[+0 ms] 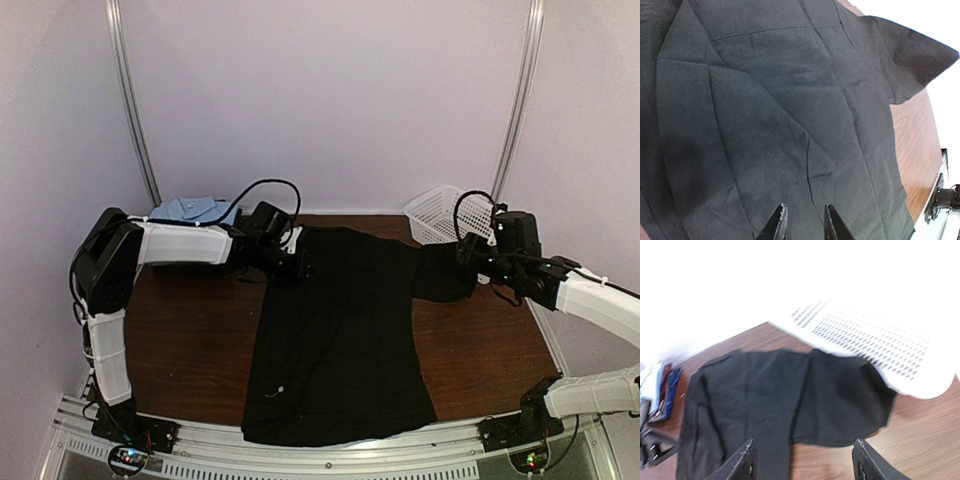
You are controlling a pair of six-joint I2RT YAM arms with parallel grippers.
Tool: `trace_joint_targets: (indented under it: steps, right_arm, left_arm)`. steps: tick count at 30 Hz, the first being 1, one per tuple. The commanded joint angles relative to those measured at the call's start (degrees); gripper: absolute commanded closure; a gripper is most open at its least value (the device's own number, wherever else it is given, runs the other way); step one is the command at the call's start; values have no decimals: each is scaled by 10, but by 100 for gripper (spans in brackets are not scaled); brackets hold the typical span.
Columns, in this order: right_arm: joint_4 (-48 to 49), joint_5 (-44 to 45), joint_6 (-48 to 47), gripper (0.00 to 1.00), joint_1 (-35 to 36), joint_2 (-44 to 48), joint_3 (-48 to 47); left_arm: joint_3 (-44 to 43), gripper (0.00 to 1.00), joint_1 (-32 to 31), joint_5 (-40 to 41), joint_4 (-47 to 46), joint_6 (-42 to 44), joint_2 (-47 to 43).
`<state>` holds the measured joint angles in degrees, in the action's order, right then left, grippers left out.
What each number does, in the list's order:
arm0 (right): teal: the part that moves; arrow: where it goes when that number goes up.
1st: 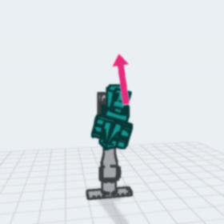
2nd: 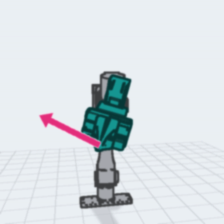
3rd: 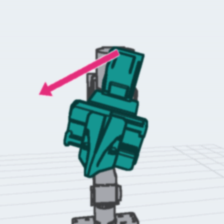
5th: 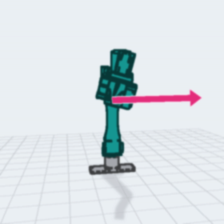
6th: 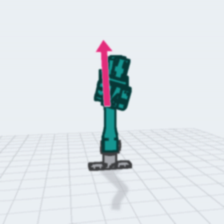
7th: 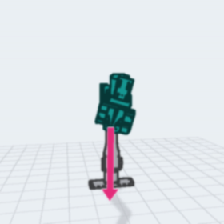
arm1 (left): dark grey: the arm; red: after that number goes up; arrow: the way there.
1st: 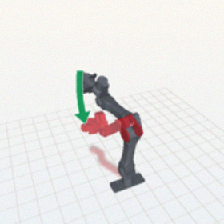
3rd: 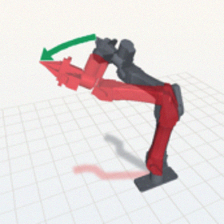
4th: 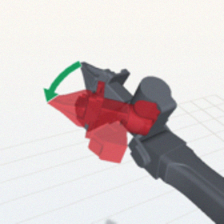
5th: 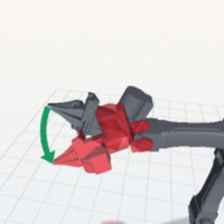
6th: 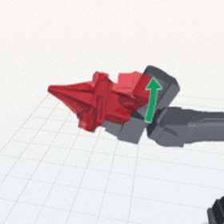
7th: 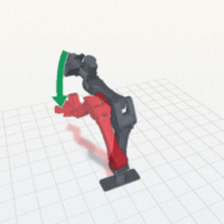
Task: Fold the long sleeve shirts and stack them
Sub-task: Adjust the 1/3-folded shirt at the center of the board, then pick up the sleeve from the corner of the board.
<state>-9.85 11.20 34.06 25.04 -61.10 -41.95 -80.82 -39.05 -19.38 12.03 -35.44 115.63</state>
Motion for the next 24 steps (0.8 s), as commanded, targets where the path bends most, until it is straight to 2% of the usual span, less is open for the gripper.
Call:
trace_joint_targets:
  steps: [1,9,24]
  right_arm:
    - [-25,5,-28,32,-64,-2,0]
    - [18,-88,-45,29,-141,-66,-22]
    - [47,-108,-69,39,-173,-194,-103]
  left_arm:
    - [31,74,-1,-17,-17,4,-70]
    - [85,74,-2,-17,-17,-4,-163]
    - [129,74,-2,-2,-2,-9,-236]
